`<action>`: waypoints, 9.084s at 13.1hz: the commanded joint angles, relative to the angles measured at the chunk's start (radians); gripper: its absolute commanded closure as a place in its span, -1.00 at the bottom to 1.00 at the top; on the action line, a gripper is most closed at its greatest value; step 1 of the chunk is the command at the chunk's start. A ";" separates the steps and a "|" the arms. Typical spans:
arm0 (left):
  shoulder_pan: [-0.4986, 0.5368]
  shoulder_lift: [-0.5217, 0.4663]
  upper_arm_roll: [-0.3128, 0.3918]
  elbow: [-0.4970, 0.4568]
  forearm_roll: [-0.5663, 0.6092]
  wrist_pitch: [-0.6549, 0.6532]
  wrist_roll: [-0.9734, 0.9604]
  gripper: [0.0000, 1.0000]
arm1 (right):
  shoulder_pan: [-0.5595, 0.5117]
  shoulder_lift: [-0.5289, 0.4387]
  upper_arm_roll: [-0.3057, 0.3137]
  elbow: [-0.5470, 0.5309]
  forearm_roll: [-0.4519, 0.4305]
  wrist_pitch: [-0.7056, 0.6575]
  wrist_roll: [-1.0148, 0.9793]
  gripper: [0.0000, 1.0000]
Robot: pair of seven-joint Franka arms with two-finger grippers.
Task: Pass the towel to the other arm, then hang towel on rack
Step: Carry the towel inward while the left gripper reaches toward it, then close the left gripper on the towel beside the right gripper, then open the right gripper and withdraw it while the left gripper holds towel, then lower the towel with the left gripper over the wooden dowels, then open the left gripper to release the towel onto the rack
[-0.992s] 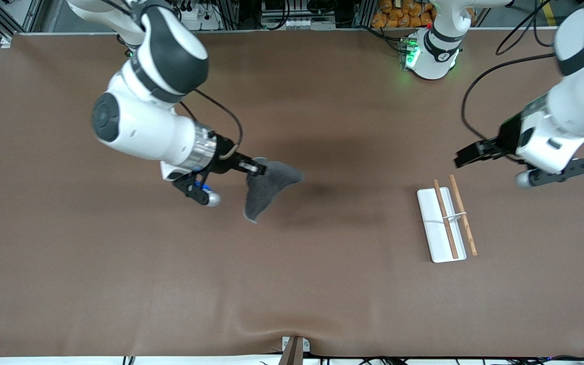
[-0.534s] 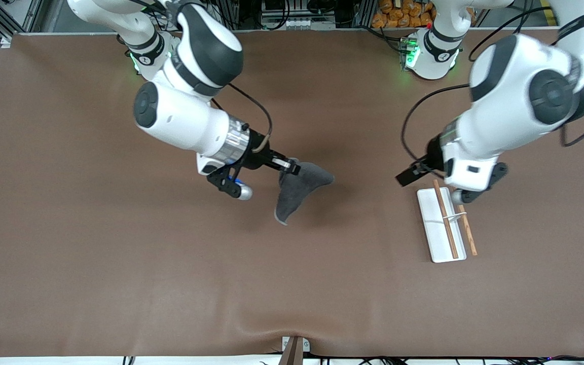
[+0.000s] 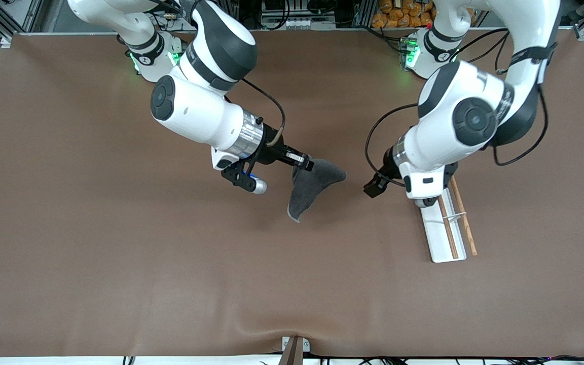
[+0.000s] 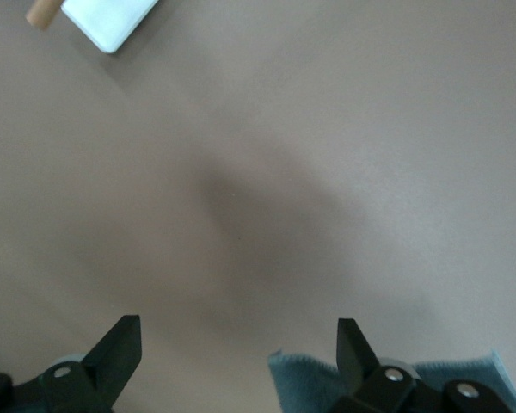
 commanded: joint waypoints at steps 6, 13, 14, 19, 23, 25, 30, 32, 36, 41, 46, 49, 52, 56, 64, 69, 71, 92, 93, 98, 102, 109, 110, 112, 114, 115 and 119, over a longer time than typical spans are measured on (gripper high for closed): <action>-0.023 0.046 0.003 0.010 -0.016 0.055 -0.287 -1.00 | 0.023 0.023 -0.011 0.033 0.027 0.019 0.010 1.00; -0.043 0.049 -0.025 -0.039 -0.019 0.040 -0.541 -1.00 | 0.020 0.024 -0.011 0.033 0.027 0.019 0.011 1.00; -0.043 0.052 -0.026 -0.040 -0.025 0.040 -0.544 -1.00 | 0.020 0.024 -0.011 0.032 0.027 0.019 0.010 1.00; -0.042 0.063 -0.025 -0.039 -0.134 0.041 -0.550 -0.65 | 0.023 0.026 -0.012 0.032 0.027 0.019 0.010 1.00; -0.043 0.072 -0.025 -0.037 -0.149 0.041 -0.570 0.01 | 0.023 0.026 -0.012 0.032 0.027 0.019 0.010 1.00; -0.043 0.072 -0.025 -0.034 -0.149 0.041 -0.570 0.67 | 0.022 0.026 -0.012 0.032 0.026 0.019 0.010 1.00; -0.039 0.071 -0.025 -0.017 -0.168 0.043 -0.567 0.89 | 0.022 0.026 -0.012 0.032 0.026 0.021 0.010 1.00; -0.034 0.068 -0.025 -0.008 -0.169 0.043 -0.565 1.00 | 0.022 0.026 -0.012 0.032 0.026 0.021 0.010 1.00; -0.025 0.068 -0.022 0.007 -0.156 0.043 -0.535 1.00 | 0.022 0.026 -0.012 0.032 0.026 0.019 0.010 1.00; 0.010 0.052 -0.011 0.059 -0.142 0.040 -0.363 1.00 | 0.020 0.024 -0.014 0.032 0.013 0.018 -0.010 -0.99; 0.036 0.017 -0.011 0.067 0.001 -0.018 -0.179 1.00 | -0.016 0.008 -0.018 0.030 0.009 0.010 -0.062 -1.00; 0.062 -0.006 -0.011 0.068 0.061 -0.073 0.029 1.00 | -0.094 -0.012 -0.018 0.024 -0.037 -0.023 -0.085 -1.00; 0.101 -0.041 -0.011 0.067 0.064 -0.097 0.264 1.00 | -0.196 -0.037 -0.020 0.021 -0.152 -0.167 -0.258 -1.00; 0.154 -0.064 -0.010 0.068 0.071 -0.121 0.591 1.00 | -0.329 -0.075 -0.020 0.023 -0.351 -0.373 -0.467 -1.00; 0.167 -0.063 -0.011 0.068 0.298 -0.123 1.053 1.00 | -0.561 -0.193 -0.020 0.021 -0.594 -0.596 -0.880 -1.00; 0.193 -0.066 -0.011 0.065 0.328 -0.123 1.153 1.00 | -0.659 -0.314 -0.018 -0.002 -0.705 -0.744 -1.049 -1.00; 0.204 -0.057 -0.011 0.065 0.343 -0.115 1.209 1.00 | -0.713 -0.383 -0.009 -0.060 -0.694 -0.746 -1.046 -1.00; 0.204 0.006 -0.013 0.059 0.349 -0.045 1.338 1.00 | -0.678 -0.460 -0.009 -0.074 -0.689 -0.786 -0.878 -1.00; 0.208 0.005 -0.013 0.056 0.349 -0.045 1.338 1.00 | -0.678 -0.460 -0.009 -0.071 -0.689 -0.785 -0.878 -1.00; 0.270 0.003 -0.013 0.016 0.351 -0.048 1.371 1.00 | -0.676 -0.457 -0.009 -0.068 -0.665 -0.778 -0.878 -1.00; 0.303 0.003 -0.013 0.009 0.351 -0.049 1.374 1.00 | -0.682 -0.450 -0.011 -0.059 -0.652 -0.777 -0.880 -1.00; 0.397 0.017 -0.014 -0.020 0.341 -0.049 1.381 1.00 | -0.684 -0.444 -0.011 -0.057 -0.649 -0.781 -0.888 -1.00; 0.408 0.020 -0.014 -0.020 0.338 -0.048 1.381 1.00 | -0.685 -0.444 -0.012 -0.057 -0.651 -0.781 -0.889 -1.00; 0.431 0.029 -0.014 -0.022 0.337 -0.048 1.381 1.00 | -0.687 -0.444 -0.014 -0.057 -0.649 -0.781 -0.889 -1.00; 0.449 0.044 -0.014 -0.020 0.335 -0.043 1.381 1.00 | -0.687 -0.444 -0.014 -0.057 -0.649 -0.780 -0.889 -1.00; 0.457 0.049 -0.014 -0.020 0.335 -0.037 1.381 1.00 | -0.685 -0.442 -0.014 -0.057 -0.649 -0.780 -0.889 -1.00; 0.484 0.072 -0.014 -0.020 0.314 -0.012 1.381 1.00 | -0.687 -0.444 -0.014 -0.057 -0.651 -0.783 -0.889 -1.00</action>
